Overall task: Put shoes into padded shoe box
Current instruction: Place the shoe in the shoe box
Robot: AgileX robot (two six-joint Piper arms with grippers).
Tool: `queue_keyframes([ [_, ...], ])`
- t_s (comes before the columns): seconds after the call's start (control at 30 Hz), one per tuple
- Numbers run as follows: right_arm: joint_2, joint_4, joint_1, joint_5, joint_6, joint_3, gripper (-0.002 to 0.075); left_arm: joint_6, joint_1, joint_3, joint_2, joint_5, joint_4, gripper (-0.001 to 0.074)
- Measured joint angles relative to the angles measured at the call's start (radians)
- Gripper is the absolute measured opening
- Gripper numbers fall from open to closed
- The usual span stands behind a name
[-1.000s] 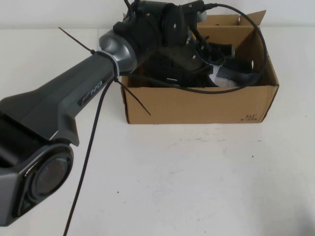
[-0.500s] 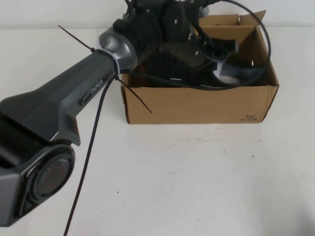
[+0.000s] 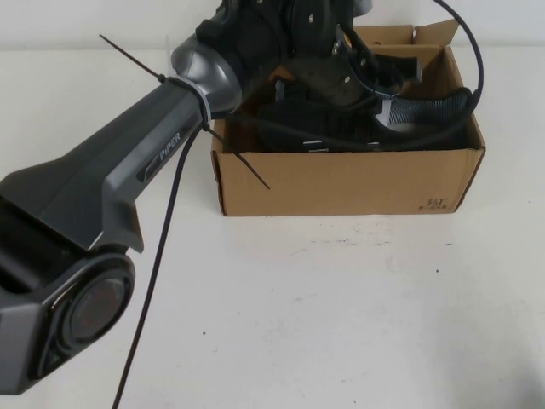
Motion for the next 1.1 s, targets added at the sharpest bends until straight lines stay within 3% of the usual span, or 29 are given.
queue_keyframes([
  [1.1, 0.0, 0.0, 0.0, 0.0, 0.0, 0.0, -0.0008, 0.003, 0.002, -0.009, 0.04, 0.026, 0.001, 0.0013],
])
